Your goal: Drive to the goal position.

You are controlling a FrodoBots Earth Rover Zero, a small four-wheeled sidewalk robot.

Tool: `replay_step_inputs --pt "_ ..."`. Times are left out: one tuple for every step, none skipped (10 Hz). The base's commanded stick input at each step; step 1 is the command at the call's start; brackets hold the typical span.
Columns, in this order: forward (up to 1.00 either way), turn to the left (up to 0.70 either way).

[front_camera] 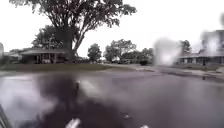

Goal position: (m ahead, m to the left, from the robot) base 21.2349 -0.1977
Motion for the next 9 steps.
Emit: replay_step_inputs --pt "0.50 0.00" --pt "0.50 0.00" --pt "0.50 0.00" --pt "0.50 0.00" --pt "0.50 0.00" --pt "0.50 0.00" --pt "0.50 0.00" --pt "0.50 0.00" --pt "0.55 0.00"
